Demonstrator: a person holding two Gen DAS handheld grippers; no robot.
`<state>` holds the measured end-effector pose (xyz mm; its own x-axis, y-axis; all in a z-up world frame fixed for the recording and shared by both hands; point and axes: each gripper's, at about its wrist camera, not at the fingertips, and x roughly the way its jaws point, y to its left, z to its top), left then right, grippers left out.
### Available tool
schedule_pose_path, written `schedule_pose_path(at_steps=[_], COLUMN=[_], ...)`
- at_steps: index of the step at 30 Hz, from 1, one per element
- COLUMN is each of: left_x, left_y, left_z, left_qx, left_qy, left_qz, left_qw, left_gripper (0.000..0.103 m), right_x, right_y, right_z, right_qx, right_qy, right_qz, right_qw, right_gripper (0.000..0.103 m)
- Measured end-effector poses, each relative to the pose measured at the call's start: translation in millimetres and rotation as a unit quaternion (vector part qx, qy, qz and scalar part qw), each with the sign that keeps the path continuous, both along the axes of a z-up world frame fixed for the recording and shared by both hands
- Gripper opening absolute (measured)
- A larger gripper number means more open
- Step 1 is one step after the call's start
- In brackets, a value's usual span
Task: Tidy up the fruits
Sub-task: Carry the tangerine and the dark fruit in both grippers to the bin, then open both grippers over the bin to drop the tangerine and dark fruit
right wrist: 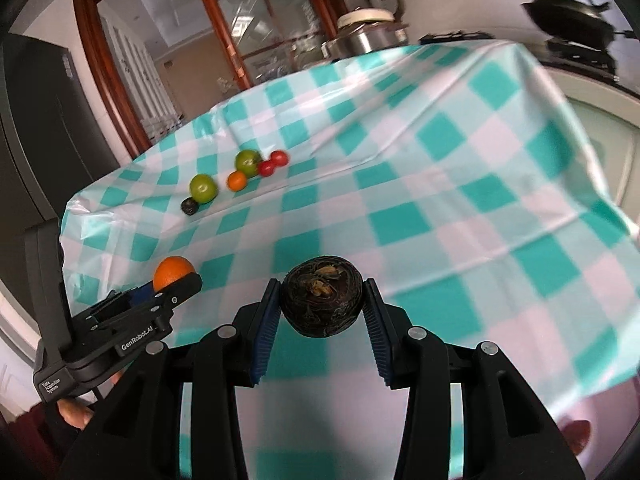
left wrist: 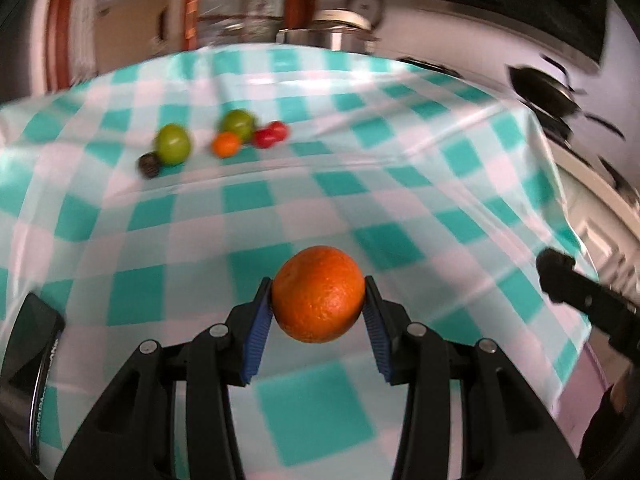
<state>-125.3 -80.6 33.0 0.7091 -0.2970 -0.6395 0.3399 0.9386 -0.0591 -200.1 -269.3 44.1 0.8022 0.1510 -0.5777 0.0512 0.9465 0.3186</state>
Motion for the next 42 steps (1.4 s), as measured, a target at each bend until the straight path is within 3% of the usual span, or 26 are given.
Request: schedule_pose_path(at_steps=[7, 13, 16, 19, 22, 25, 27, 32, 36, 42], left_x=[-42.2, -89.4, -116.3, -144.6, -174.7, -192.4, -196.1, -188.8, -182.2, -177.2], left_y=[-61.7, -115.3, -145.6, -178.5, -216.4, -246.0, -260.4, -297.9, -324.4, -341.7], left_z=[1.7, 1.4, -3.8, -17.3, -43.1, -73.6, -92.7, -151.6, -192.5, -228.0], left_qx=[0.046, 0.071, 0.075, 0.097, 0.135, 0.171, 0.191, 0.249, 0.297, 0.334], left_qy=[-0.022, -0.038, -0.033, -0.027, -0.007, 0.028, 0.050, 0.124, 0.154, 0.182], left_qz=[-0.088, -0.196, -0.270, -0.342, -0.418, -0.463, -0.477, -0.479, -0.467, -0.457], left_qw=[0.9949, 0.9773, 0.9595, 0.9344, 0.8984, 0.8690, 0.8561, 0.8329, 0.8183, 0.8042], left_gripper=[0.044, 0.044, 0.044, 0.044, 0.044, 0.044, 0.044, 0.044, 0.044, 0.044], right_x=[-60.9, -123.5, -147.5, -164.2, -173.2, -178.4, -180.5, -184.4, -185.6, -184.5], right_y=[-57.2, -111.1, -138.7, -161.7, -178.5, -186.7, -186.7, -182.5, -181.0, -180.5], right_z=[-11.3, -29.7, -48.0, -71.1, -100.3, -127.8, -147.3, -192.9, -219.0, -233.2], right_qx=[-0.008, -0.019, -0.023, -0.027, -0.031, -0.028, -0.026, -0.023, -0.018, -0.015], right_qy=[0.000, 0.019, 0.046, 0.086, 0.143, 0.194, 0.229, 0.301, 0.343, 0.375], right_qz=[-0.055, -0.132, -0.174, -0.212, -0.236, -0.238, -0.228, -0.198, -0.183, -0.173], right_qw=[0.998, 0.991, 0.983, 0.973, 0.961, 0.951, 0.946, 0.933, 0.921, 0.910], right_gripper=[0.042, 0.042, 0.042, 0.042, 0.042, 0.042, 0.042, 0.042, 0.042, 0.042])
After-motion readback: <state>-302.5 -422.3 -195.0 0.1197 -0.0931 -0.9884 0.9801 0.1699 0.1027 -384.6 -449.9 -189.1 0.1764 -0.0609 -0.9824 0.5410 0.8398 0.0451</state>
